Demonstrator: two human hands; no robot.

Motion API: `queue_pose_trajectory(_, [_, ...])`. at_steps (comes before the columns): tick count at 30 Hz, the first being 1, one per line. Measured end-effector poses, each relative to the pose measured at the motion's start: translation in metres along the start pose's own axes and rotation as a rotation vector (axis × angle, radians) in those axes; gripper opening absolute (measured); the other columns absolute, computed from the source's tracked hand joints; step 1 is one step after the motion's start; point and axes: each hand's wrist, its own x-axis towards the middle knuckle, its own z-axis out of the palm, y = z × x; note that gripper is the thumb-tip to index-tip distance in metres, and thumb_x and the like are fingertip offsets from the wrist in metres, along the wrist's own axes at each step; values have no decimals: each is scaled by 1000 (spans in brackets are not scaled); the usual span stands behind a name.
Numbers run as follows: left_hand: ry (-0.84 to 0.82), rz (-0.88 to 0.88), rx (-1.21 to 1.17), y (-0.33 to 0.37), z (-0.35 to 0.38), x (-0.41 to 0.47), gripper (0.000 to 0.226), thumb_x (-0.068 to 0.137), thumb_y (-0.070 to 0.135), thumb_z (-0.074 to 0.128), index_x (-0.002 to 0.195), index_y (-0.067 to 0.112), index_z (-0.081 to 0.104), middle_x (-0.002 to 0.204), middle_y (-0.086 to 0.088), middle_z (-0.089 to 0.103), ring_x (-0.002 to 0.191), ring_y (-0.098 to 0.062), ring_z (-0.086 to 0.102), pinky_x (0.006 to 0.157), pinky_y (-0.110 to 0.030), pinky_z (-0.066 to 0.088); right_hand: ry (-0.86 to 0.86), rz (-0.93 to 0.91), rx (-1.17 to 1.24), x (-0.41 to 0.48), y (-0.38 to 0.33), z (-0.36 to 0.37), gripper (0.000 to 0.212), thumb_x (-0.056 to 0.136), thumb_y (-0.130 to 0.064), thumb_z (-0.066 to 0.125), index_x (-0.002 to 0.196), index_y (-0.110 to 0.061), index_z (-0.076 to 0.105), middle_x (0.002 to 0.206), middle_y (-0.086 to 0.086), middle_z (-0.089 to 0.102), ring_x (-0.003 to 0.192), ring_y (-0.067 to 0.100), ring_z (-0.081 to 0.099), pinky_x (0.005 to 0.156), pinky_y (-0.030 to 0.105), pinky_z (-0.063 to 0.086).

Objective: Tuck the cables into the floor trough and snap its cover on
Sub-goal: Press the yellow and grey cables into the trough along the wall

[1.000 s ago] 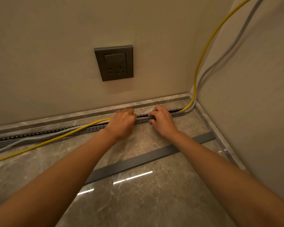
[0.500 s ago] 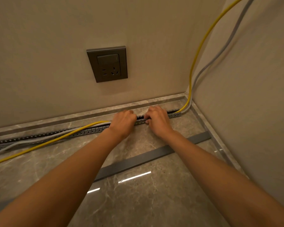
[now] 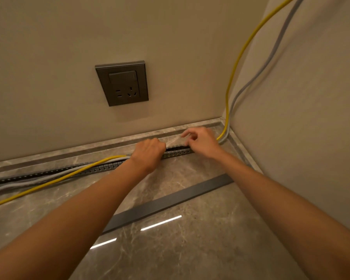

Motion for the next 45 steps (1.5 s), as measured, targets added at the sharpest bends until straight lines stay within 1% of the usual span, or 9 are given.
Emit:
queue_pose_trajectory(4, [5, 41, 25, 4, -6, 8, 22, 93, 4, 45, 111, 2, 57, 117, -19, 59, 108, -35, 57, 85, -41, 47, -76, 32, -305, 8, 37, -28, 37, 82, 8, 49, 113, -5, 62, 117, 18, 66, 110, 29, 60, 95, 36, 49])
queue_pose_trajectory(6, [10, 82, 64, 7, -6, 10, 23, 94, 4, 42, 112, 3, 57, 118, -18, 60, 107, -35, 58, 84, -41, 47, -125, 50, -370, 8, 48, -30, 36, 85, 5, 45, 114, -7, 62, 121, 18, 64, 112, 30, 58, 96, 37, 48])
queue_pose_trajectory(13, [53, 133, 54, 12, 10, 6, 22, 95, 3, 42, 112, 3, 55, 114, -16, 60, 102, -32, 59, 81, -38, 48, -91, -52, -338, 9, 40, -16, 29, 85, 8, 44, 103, -1, 65, 114, 19, 61, 109, 32, 55, 94, 39, 45])
queue_pose_trajectory(18, [68, 90, -16, 13, 14, 9, 22, 94, 4, 42, 114, 3, 52, 113, -16, 58, 99, -32, 59, 79, -38, 47, 8, -63, -263, -2, 41, -17, 16, 83, 3, 48, 98, 0, 56, 108, 17, 55, 102, 28, 52, 87, 36, 42])
queue_pose_trajectory(25, [58, 13, -54, 23, 11, 14, 21, 95, 6, 42, 114, 5, 51, 114, -14, 60, 101, -31, 60, 81, -37, 48, -45, 55, -123, -2, 64, -35, 54, 75, 22, 37, 125, 1, 43, 117, 23, 53, 111, 30, 51, 87, 20, 35])
queue_pose_trajectory(29, [73, -52, -85, 24, 10, 12, 20, 95, 7, 42, 113, 7, 52, 113, -13, 62, 100, -31, 60, 80, -38, 48, -94, 83, -83, 4, 64, -37, 57, 77, 22, 38, 130, 2, 39, 117, 25, 54, 111, 33, 52, 95, 31, 40])
queue_pose_trajectory(35, [58, -123, -81, 26, 6, 11, 20, 95, 6, 40, 111, 7, 53, 114, -13, 62, 103, -32, 59, 80, -38, 47, -151, 88, -95, 4, 70, -36, 63, 81, 19, 38, 140, -2, 26, 126, 22, 48, 120, 30, 47, 107, 33, 35])
queue_pose_trajectory(40, [106, -145, -221, 20, 15, 9, 14, 90, 2, 46, 100, 4, 56, 106, -17, 63, 95, -34, 59, 66, -35, 36, -147, 73, -159, 6, 62, -31, 56, 86, 11, 39, 138, -4, 30, 135, 18, 42, 125, 30, 42, 107, 35, 34])
queue_pose_trajectory(45, [179, -66, -388, 7, 23, -10, 25, 89, 0, 50, 112, 2, 60, 113, -18, 61, 97, -35, 60, 81, -43, 53, -117, -8, -251, 2, 45, -15, 51, 85, 7, 43, 134, -3, 39, 139, 17, 42, 130, 31, 38, 110, 40, 34])
